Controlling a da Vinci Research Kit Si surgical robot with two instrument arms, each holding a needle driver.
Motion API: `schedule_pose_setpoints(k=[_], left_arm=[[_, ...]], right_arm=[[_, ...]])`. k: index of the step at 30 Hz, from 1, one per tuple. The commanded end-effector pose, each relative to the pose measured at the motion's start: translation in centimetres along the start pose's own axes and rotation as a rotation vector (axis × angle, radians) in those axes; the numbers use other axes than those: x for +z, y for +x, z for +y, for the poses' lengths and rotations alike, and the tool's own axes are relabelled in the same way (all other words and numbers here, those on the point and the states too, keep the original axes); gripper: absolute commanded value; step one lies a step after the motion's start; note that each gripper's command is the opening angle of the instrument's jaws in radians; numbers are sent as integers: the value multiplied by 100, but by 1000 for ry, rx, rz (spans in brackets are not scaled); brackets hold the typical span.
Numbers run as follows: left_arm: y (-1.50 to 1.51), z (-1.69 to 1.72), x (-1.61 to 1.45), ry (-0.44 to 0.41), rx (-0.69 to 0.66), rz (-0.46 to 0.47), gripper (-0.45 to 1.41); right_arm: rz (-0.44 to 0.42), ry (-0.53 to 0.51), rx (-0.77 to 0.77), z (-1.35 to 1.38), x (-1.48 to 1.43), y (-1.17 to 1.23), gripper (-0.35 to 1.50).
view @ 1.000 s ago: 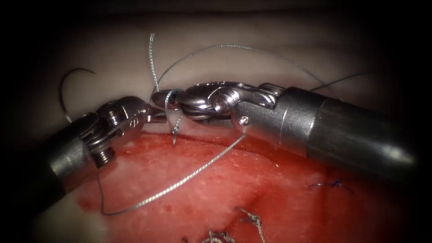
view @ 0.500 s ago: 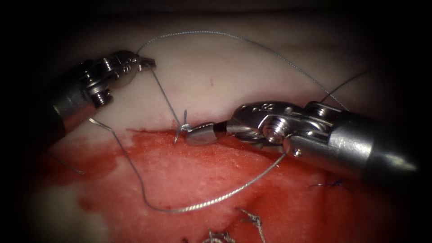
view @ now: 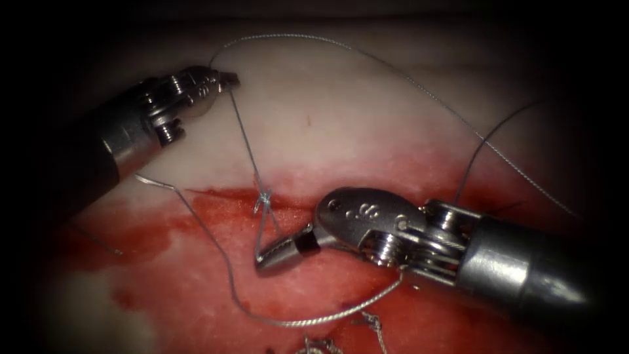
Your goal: Wound Closure
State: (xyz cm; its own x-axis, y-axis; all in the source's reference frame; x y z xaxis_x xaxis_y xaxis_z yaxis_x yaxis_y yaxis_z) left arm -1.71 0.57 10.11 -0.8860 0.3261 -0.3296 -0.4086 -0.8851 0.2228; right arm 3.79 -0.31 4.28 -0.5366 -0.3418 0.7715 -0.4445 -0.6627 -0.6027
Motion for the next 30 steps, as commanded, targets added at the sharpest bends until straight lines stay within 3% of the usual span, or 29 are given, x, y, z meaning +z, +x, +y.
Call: schedule_pose_setpoints(k=[1,6,7,13,22,30], left_arm=[[10,-18,1,21,15,-4,-45],[9,-23,14,51,52,-42,-45],[5,-20,17,58,58,-48,-45],[1,-16,22,74,76,-67,-45],[0,-14,35,130,55,-117,-45],[-12,-13,44,184,45,-179,-45]], right_arm=[[-19,-18,-99,-5,-2,-13,-35],[-37,-60,-352,-6,-1,-14,-35],[-38,-80,-499,-7,-1,-14,-35],[-39,-126,-673,-4,7,-14,-35],[-97,-157,-717,-9,29,-15,-35],[-178,-190,-589,-6,44,-30,-35]])
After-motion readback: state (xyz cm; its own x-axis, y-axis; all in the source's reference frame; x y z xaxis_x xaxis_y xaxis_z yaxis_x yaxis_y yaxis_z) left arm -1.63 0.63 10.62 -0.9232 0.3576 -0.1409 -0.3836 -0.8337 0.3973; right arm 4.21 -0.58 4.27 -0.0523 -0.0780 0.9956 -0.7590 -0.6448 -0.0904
